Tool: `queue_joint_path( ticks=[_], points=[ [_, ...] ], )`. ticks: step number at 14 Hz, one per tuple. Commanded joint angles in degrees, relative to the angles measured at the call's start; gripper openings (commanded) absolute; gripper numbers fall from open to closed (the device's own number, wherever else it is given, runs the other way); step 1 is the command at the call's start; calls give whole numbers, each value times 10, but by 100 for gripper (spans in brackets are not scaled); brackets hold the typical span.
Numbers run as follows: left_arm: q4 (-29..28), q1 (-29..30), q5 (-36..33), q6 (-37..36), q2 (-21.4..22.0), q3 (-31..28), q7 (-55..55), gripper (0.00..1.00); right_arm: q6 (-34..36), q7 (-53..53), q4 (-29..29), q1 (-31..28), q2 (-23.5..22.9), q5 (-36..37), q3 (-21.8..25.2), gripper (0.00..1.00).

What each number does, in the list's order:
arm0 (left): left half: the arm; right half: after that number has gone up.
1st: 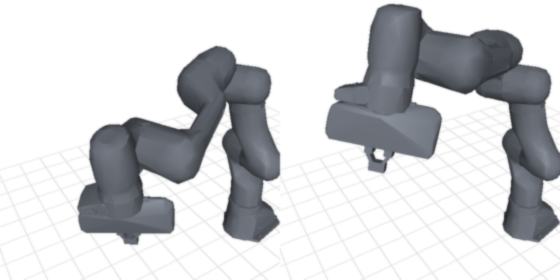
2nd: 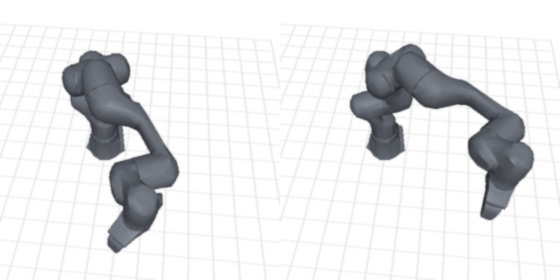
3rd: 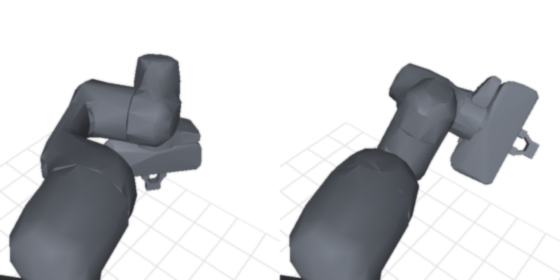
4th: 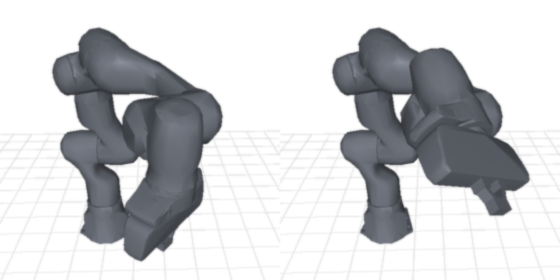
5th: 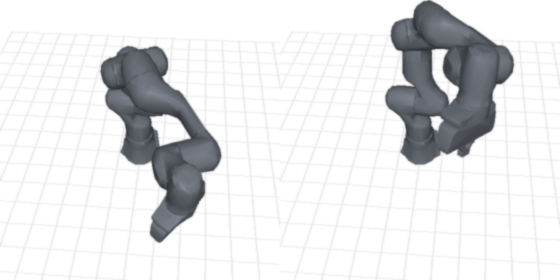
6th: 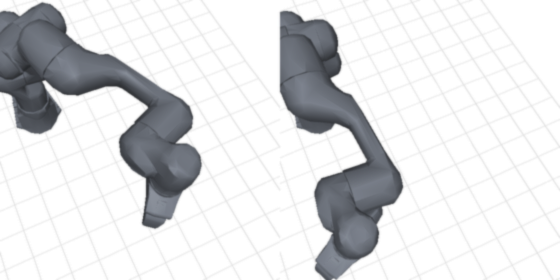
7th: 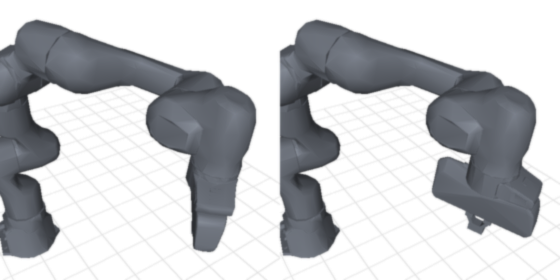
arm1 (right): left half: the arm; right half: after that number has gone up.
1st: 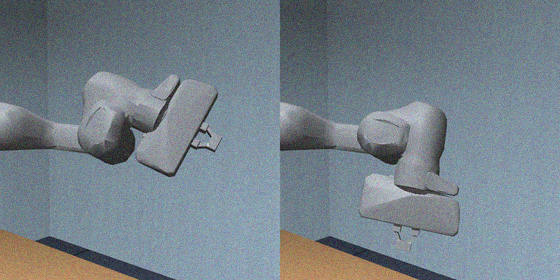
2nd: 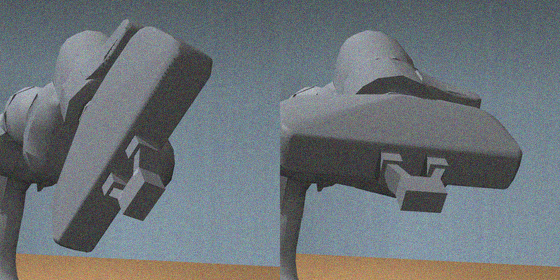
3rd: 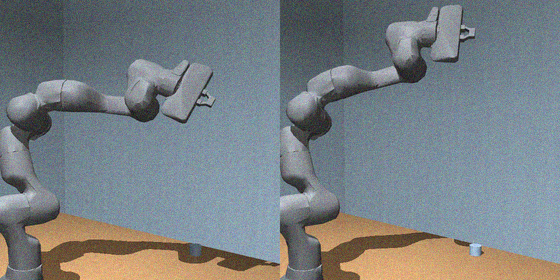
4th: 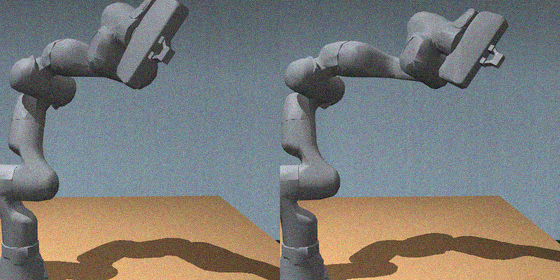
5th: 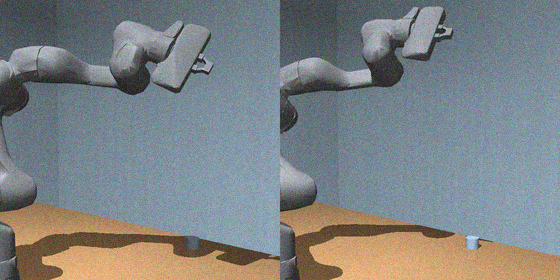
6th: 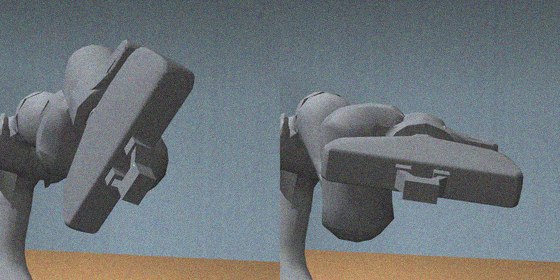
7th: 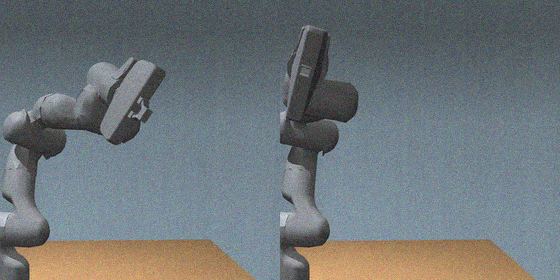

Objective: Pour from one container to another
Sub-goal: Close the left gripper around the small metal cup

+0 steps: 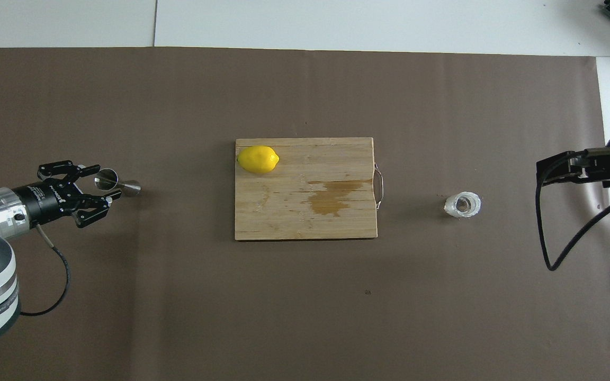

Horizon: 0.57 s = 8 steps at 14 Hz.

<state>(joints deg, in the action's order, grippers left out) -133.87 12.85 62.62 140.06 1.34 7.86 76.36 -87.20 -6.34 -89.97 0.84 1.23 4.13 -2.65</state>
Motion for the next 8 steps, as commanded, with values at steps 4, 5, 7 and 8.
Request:
queue_joint_path(
  ticks=[4, 5, 7, 8],
  points=[
    [-10, -11, 13, 13, 3, -3, 5, 41, 4, -1, -6, -7, 7, -4, -3, 100],
    [-10, -11, 13, 14, 3, -3, 5, 41, 4, -1, -6, -7, 7, -4, -3, 100],
    [-10, -11, 13, 14, 3, -3, 5, 41, 4, -1, -6, -7, 7, -4, -3, 100],
    [-10, -11, 13, 14, 3, -3, 5, 36, 3, -1, -6, -7, 7, -4, -3, 100]
  ],
)
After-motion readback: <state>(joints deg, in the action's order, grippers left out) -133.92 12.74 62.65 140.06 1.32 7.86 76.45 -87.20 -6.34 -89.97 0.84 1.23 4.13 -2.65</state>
